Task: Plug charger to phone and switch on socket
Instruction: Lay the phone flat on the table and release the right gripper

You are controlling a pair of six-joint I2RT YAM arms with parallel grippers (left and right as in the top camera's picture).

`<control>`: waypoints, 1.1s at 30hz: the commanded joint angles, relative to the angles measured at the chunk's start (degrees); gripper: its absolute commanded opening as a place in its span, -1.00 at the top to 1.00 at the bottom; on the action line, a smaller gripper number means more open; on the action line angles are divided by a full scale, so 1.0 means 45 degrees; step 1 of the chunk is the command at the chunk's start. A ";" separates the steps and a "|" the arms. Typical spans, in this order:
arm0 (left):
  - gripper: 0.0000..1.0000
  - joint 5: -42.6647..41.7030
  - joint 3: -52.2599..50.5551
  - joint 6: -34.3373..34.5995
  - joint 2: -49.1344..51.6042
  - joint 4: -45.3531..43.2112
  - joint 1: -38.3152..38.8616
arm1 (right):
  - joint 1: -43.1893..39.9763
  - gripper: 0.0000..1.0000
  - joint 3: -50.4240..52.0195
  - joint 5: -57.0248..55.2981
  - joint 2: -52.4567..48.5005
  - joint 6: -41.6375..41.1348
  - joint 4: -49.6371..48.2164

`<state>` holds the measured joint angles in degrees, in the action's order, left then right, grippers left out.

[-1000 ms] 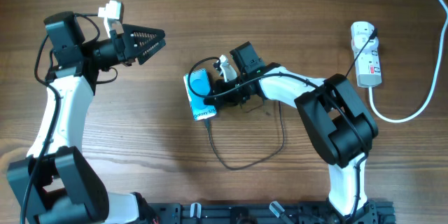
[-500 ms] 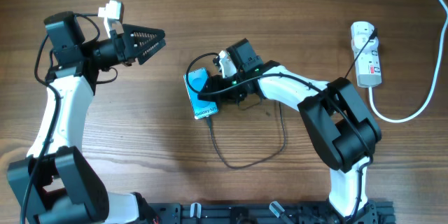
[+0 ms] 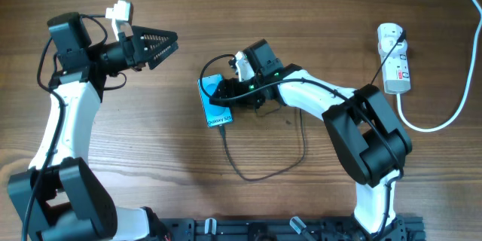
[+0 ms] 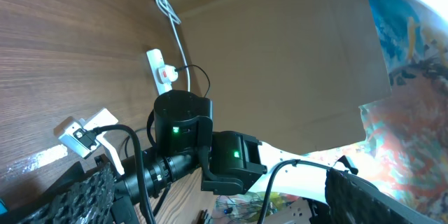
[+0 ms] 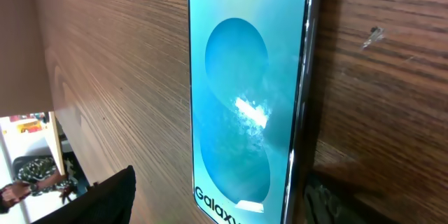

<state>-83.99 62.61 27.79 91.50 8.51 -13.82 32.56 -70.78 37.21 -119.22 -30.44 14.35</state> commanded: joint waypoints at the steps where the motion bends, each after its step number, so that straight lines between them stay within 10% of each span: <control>1: -1.00 -0.0019 -0.0010 -0.0073 -0.0024 -0.0044 -0.0015 | -0.0199 -0.58 0.0840 -0.3274 -0.1379 0.0005 0.0675; 7: -1.00 -0.0019 -0.0010 -0.0073 -0.0024 -0.0044 -0.0015 | -0.0199 -0.99 0.0840 -0.4488 -0.1379 -0.1744 0.1603; 33: -1.00 -0.0019 -0.0010 -0.0073 -0.0024 -0.0044 -0.0015 | 0.1093 -0.99 0.0840 -0.0248 -0.1379 -0.0967 0.2399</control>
<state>-83.99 62.61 27.79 91.50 8.49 -13.82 33.36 -71.75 43.11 -118.34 -35.29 24.34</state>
